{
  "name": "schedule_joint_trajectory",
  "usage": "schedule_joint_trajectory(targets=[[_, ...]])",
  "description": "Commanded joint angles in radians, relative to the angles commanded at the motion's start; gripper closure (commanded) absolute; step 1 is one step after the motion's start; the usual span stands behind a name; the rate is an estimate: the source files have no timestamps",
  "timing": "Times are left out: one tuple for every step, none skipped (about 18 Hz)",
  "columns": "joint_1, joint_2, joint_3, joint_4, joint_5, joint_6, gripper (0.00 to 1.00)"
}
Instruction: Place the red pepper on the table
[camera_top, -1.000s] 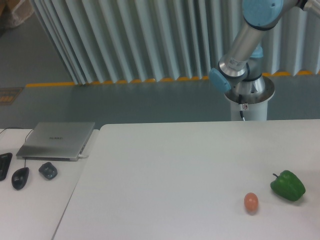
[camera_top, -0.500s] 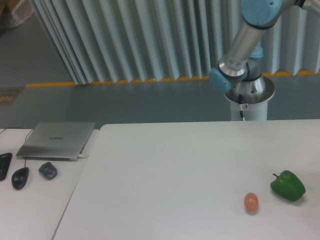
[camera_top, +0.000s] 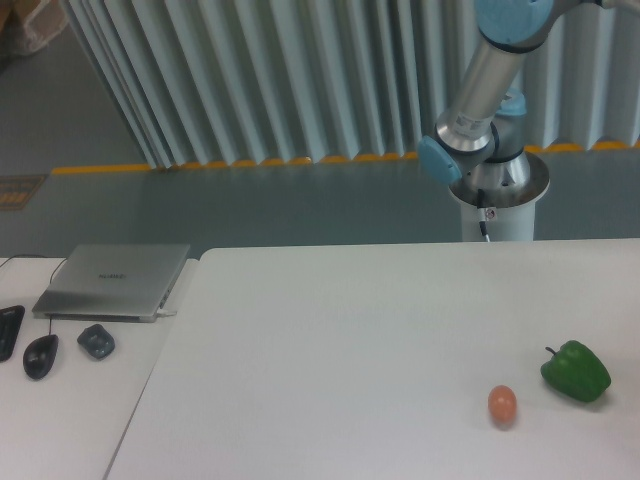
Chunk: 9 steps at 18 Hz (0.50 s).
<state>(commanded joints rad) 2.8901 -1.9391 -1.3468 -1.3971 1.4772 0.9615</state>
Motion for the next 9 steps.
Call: schedule_joint_trajectory(targets=[[-0.017,0.015,-0.002,-0.04,-0.002,0.014,0.68],[-0.041,0.023,-0.008,-0.049,0.002,0.014,0.67],[-0.069,0.034,-0.017,-0.049,0.006,0.013,0.67],[-0.11,0.046,-0.024,-0.062,0.026,0.016,0.67],[-0.145,0.052,-0.026,-0.081,0.035,0.014,0.66],[-0.176,0.052,-0.032,-0.095,0.04,0.011,0.66],[-0.205,0.054,-0.046,-0.1,0.04,0.011,0.66],[-0.231,0.057,-0.06,-0.103,0.041,0.013,0.66],[-0.262,0.061,-0.075,-0.106,0.04,0.016,0.66]])
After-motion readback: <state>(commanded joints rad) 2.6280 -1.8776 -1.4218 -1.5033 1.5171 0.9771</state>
